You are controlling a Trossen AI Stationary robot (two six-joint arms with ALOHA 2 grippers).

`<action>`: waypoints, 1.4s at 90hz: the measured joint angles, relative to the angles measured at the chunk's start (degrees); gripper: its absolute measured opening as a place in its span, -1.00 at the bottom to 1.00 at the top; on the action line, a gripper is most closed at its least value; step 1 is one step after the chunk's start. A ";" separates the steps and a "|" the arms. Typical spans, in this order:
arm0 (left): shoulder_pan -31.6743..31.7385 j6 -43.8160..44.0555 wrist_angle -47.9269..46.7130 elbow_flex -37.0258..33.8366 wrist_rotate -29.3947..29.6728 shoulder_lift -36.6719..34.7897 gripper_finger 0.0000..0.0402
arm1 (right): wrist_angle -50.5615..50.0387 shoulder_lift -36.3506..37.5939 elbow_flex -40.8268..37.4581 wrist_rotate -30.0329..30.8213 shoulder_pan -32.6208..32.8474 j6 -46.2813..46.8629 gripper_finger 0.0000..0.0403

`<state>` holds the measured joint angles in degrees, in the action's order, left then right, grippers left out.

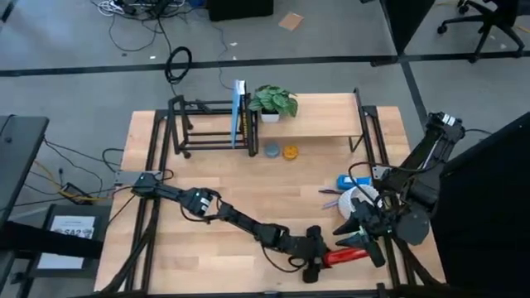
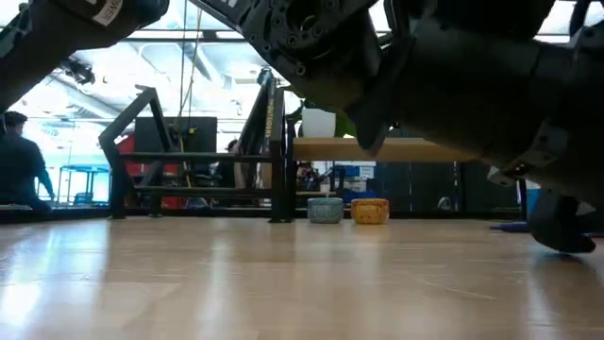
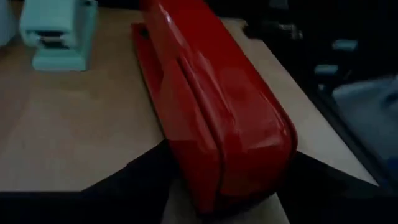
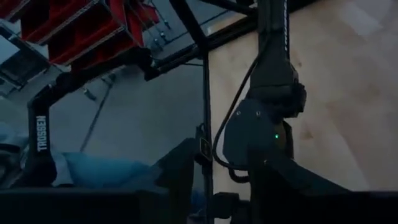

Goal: Stock shelves
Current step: Remove the red stapler from under the shelf

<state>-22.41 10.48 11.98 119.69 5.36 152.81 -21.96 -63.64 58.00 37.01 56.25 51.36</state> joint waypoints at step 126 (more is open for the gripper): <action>2.57 4.78 -9.31 13.15 0.97 5.27 -1.00 | -0.20 -2.71 -0.02 -0.73 -1.60 -1.29 -0.42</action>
<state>-19.84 15.27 2.67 132.84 6.33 158.08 -22.17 -66.34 57.98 36.28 54.65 50.07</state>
